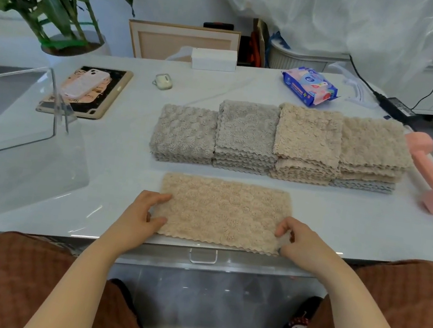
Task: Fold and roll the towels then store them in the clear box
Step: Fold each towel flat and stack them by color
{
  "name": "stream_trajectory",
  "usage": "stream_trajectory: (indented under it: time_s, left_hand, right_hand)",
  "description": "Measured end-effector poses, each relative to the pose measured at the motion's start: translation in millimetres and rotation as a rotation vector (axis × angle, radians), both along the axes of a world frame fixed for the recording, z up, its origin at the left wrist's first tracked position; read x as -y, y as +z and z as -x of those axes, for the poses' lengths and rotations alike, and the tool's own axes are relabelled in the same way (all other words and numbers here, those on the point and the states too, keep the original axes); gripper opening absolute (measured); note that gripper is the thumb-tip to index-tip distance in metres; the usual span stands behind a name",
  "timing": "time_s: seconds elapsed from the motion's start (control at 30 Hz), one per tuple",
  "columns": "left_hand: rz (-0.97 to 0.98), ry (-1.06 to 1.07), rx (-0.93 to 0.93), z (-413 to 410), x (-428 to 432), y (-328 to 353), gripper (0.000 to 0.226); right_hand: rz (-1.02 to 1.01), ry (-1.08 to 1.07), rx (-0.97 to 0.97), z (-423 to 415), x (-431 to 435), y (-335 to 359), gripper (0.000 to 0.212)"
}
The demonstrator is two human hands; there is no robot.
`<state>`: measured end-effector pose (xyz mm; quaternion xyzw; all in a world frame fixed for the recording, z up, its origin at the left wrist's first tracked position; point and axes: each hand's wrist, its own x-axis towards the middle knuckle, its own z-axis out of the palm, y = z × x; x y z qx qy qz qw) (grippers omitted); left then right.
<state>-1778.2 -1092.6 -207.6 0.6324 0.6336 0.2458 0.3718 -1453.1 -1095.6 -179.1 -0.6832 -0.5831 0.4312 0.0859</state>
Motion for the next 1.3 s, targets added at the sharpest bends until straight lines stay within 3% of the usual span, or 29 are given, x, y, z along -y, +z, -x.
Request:
stream_trajectory:
  time_s: [0.13, 0.2, 0.27, 0.4, 0.5, 0.6, 0.67, 0.7, 0.77, 0.8, 0.9, 1.0, 1.07, 1.17, 1.3]
  left_hand:
    - [0.025, 0.053, -0.102, -5, 2, 3, 0.056]
    - [0.094, 0.195, -0.14, -7, 0, 6, 0.066]
    - [0.178, 0.328, -0.173, -11, -3, 10, 0.072]
    - [0.266, 0.305, -0.187, -17, -13, 13, 0.053]
    - [0.029, 0.356, -0.322, -10, -27, 17, 0.042]
    - [-0.287, 0.401, -0.553, -15, -31, 17, 0.044]
    - [-0.508, 0.252, -0.543, -37, -22, 12, 0.037]
    - [-0.565, 0.077, -0.465, -53, -14, 9, 0.035]
    - [-0.519, -0.339, -0.354, -88, 5, 1, 0.044]
    - [-0.481, -0.491, -0.388, -103, 14, -4, 0.051]
    - [-0.528, -0.554, -0.544, -131, 24, -23, 0.046]
    - [-0.581, -0.426, -0.422, -139, 20, -22, 0.02]
    - [-0.53, -0.376, -0.339, -138, 17, -16, 0.017]
    - [-0.344, -0.307, -0.146, -130, 18, -6, 0.016]
    - [-0.031, -0.186, 0.262, -124, 19, 14, 0.019]
  right_hand:
    - [0.06, 0.017, 0.007, -4, -2, 3, 0.015]
    - [-0.005, -0.054, 0.015, -6, -8, 5, 0.007]
    - [-0.148, -0.173, 0.068, -9, -18, 1, 0.013]
    - [-0.278, -0.272, 0.139, -3, -43, -20, 0.026]
    - [-0.272, -0.185, 0.197, 10, -56, -30, 0.041]
    - [-0.269, -0.095, 0.141, 21, -61, -31, 0.026]
    - [-0.24, -0.08, 0.098, 23, -62, -30, 0.014]
    - [-0.22, -0.08, 0.076, 23, -64, -28, 0.013]
    - [-0.179, -0.084, 0.009, 20, -68, -23, 0.015]
    - [-0.154, -0.09, -0.043, 18, -69, -20, 0.016]
    - [-0.037, -0.127, -0.257, 11, -70, -10, 0.019]
    - [0.044, -0.069, -0.347, 2, -67, -7, 0.019]
    - [0.037, -0.034, -0.393, -6, -63, -6, 0.016]
    - [0.014, -0.051, -0.519, -17, -59, 4, 0.014]
    - [0.033, 0.004, -0.718, -24, -54, 23, 0.018]
